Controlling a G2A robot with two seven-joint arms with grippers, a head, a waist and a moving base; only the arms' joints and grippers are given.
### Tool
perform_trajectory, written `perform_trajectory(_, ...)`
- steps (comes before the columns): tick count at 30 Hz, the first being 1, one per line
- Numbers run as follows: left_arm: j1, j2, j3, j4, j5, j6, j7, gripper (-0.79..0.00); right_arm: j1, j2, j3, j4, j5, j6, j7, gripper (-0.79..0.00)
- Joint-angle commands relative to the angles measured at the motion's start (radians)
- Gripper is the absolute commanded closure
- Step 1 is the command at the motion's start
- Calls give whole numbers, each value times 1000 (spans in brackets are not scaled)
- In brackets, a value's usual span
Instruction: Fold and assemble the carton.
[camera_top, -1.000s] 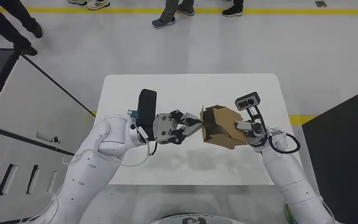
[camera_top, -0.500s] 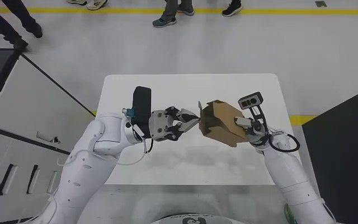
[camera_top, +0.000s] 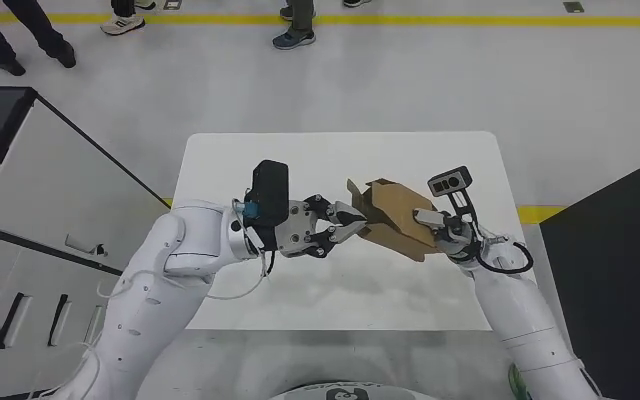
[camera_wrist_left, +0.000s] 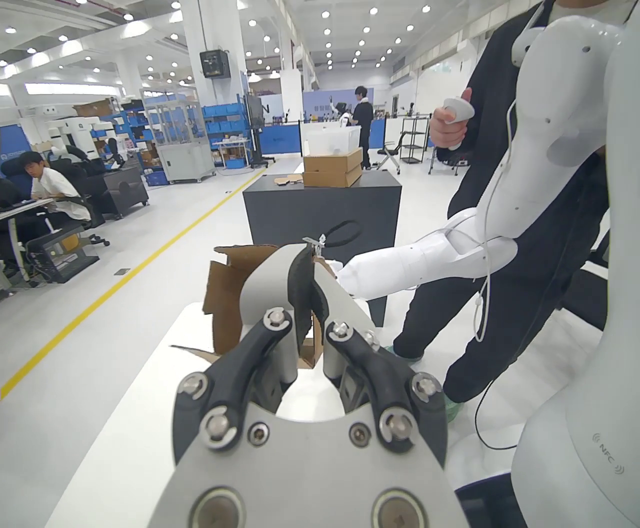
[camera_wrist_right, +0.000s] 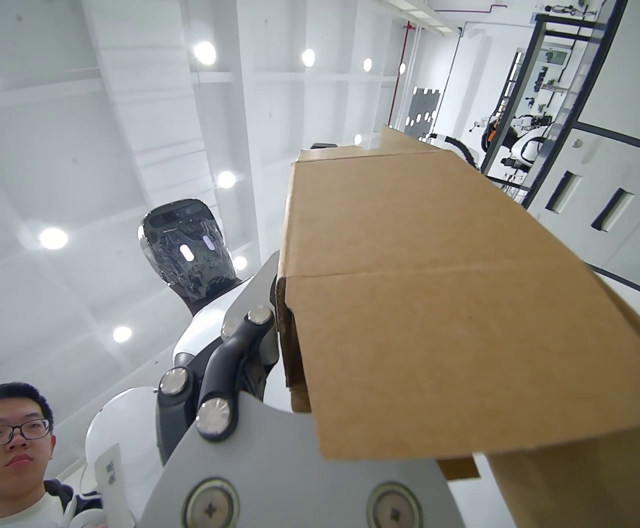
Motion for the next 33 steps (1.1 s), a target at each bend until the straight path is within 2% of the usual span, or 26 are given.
perform_trajectory(1, 0, 0, -3, -5, 6, 11, 9, 0, -3, 0, 1, -4, -4, -2, 2, 0)
perform_trajectory(24, 6, 8, -3, -26, 15, 20, 18, 0, -17, -5, 11, -31, -24, 10, -11, 0)
perform_trajectory(33, -9, 8, 31, -13, 0, 4, 14, 0, -17, -7, 16, -27, -26, 19, -16, 0)
